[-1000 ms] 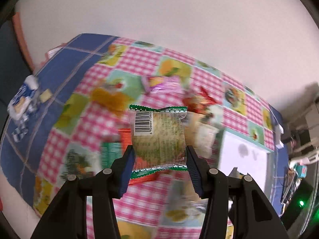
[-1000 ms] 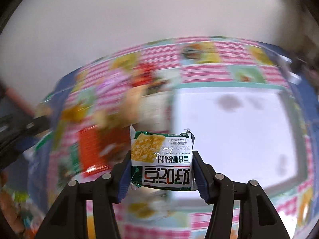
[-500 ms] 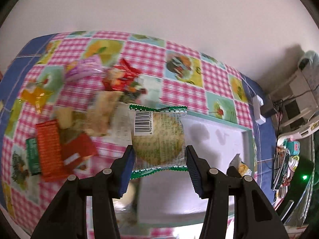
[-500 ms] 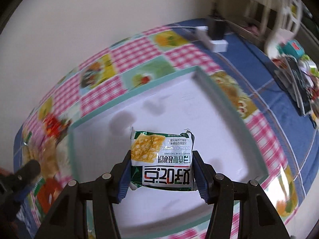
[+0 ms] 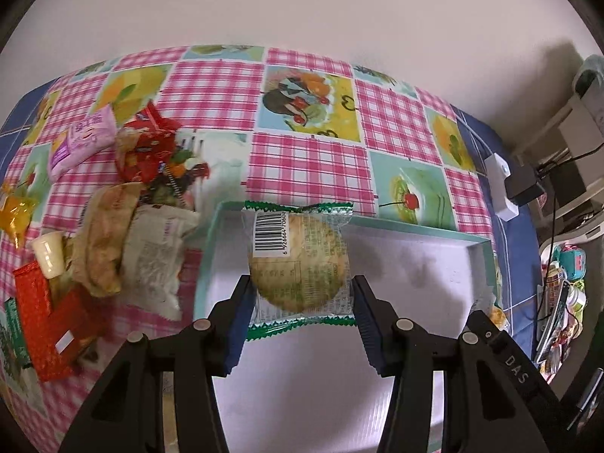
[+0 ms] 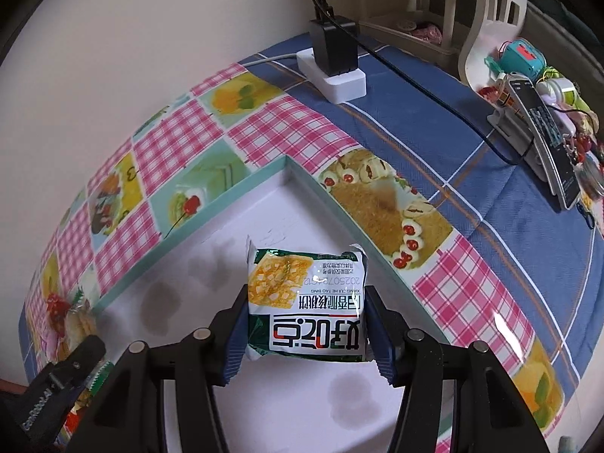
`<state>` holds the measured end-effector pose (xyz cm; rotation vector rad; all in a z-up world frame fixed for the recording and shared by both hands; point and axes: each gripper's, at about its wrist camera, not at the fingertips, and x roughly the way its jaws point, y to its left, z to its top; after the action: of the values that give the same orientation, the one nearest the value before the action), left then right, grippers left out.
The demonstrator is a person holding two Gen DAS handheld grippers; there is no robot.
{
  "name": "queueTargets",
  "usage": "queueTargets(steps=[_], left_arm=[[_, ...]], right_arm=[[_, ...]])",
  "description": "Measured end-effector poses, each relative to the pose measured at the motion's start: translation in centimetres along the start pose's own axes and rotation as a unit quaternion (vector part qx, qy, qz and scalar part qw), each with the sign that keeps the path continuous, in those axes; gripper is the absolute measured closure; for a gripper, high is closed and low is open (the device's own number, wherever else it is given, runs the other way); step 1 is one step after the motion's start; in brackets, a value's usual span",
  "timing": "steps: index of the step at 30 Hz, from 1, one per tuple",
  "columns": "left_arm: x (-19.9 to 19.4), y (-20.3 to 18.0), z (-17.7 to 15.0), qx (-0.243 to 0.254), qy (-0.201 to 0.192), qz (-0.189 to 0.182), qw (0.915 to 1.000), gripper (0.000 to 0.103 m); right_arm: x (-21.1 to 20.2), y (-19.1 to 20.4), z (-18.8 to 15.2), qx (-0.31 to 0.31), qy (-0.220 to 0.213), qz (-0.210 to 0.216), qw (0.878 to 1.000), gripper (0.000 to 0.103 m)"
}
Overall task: Organize snacks
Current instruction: 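Carry both packets into the white tray and open both tools to release them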
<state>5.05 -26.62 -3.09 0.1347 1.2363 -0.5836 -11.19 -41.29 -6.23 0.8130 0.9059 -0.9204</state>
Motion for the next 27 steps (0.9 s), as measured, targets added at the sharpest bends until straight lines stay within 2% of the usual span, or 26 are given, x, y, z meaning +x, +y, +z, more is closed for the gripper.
queueTargets(steps=[2,4,5,6,9,13,15,16,18,22,23,27], left_arm=[[0.2,-0.3,0.0,0.004,-0.002,-0.001,1.0000,0.049],[0.2,-0.4,-0.1,0.006,-0.004,-0.004,1.0000,0.043],[0.1,-0.5,-0.2,0.005,-0.005,-0.004,1.0000,0.029],[-0.1,-0.4,-0.2,0.004,-0.007,-0.005,1.0000,0.021],[-0.8,-0.1,-0.4,0.003,-0.016,-0.001,0.9999,0.021],[-1.6,0.9,-0.4,-0.008,-0.020,0.025,0.9994,0.021],[-2.3,1.5,-0.2,-0.012,-0.032,0.044,0.9985,0.013],[-2.7,1.9,-0.1,-0.015,-0.041,0.055,0.9975,0.011],[-3.2,2.5,0.1,-0.019,-0.051,0.063,0.9965,0.008],[-3.8,4.2,0.1,-0.040,-0.062,0.070,0.9949,0.003],[-3.8,4.6,0.1,-0.045,-0.061,0.075,0.9943,0.000],[-3.9,5.9,-0.3,-0.060,-0.060,0.091,0.9923,0.000]], right_arm=[[0.2,0.0,0.1,0.000,0.002,0.002,1.000,0.044],[0.2,0.1,0.1,-0.002,0.003,0.003,1.000,0.044],[0.3,0.1,0.1,-0.001,0.004,0.003,1.000,0.044],[0.2,0.0,0.0,-0.001,0.005,0.004,1.000,0.044],[0.0,0.0,0.1,-0.001,0.003,0.004,1.000,0.044],[-0.1,0.3,0.1,-0.005,0.005,0.018,1.000,0.042],[-0.2,0.4,0.1,-0.004,0.003,0.045,0.999,0.034],[-0.3,0.5,0.1,-0.005,-0.001,0.046,0.999,0.031],[-0.6,0.7,0.1,-0.008,-0.013,0.040,0.999,0.019],[-1.1,0.7,0.3,-0.006,-0.023,0.052,0.998,0.007],[-1.2,0.7,0.3,-0.007,-0.026,0.053,0.998,0.000],[-1.7,1.1,0.1,-0.019,-0.034,0.052,0.998,0.000]])
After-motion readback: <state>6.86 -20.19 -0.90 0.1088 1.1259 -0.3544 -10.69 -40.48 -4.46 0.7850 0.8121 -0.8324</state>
